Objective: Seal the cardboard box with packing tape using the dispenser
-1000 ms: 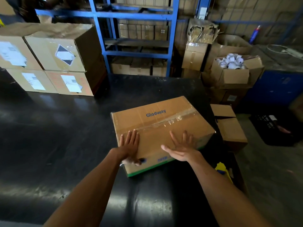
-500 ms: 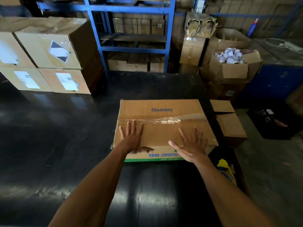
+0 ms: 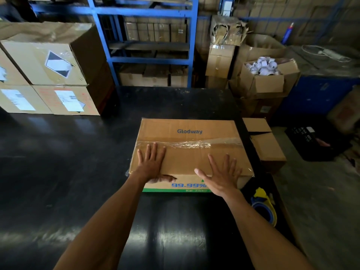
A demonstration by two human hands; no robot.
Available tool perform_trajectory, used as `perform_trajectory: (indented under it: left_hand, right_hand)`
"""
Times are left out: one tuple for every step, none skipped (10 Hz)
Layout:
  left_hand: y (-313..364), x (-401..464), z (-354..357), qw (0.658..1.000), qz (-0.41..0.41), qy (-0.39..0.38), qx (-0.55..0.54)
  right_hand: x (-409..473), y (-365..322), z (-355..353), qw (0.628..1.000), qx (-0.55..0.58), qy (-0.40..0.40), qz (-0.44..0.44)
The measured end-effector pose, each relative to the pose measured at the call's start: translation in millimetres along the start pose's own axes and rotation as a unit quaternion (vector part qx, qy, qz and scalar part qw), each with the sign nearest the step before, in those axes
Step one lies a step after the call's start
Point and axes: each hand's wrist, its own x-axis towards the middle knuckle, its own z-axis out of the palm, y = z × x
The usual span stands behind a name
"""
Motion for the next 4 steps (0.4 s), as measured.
perform_trajectory:
  left_hand:
    - [1.3,0.6,-0.9,1.000,-0.004,0.002,-0.010]
    - [3.2,-1.6,1.7,1.000,-0.002,0.008,-0.002]
    - [-1.4,2.3,-1.3,1.000,0.009,0.008,-0.028]
    - [-1.0,-12.0,13.1,0.994,0.037,0.097,-0.024]
  right_hand:
    - [5.1,0.6,-4.4,1.000,0.004,-0.012,-0.006]
    - [4.7,2.5,-4.1,1.000,-0.003,-0.019,-0.004]
    - [11.1,1.0,-6.0,0.999,0.019,-0.027,-0.012]
    - [-1.6,14.7,-3.7,0.994,0.096,0.030,-0.049]
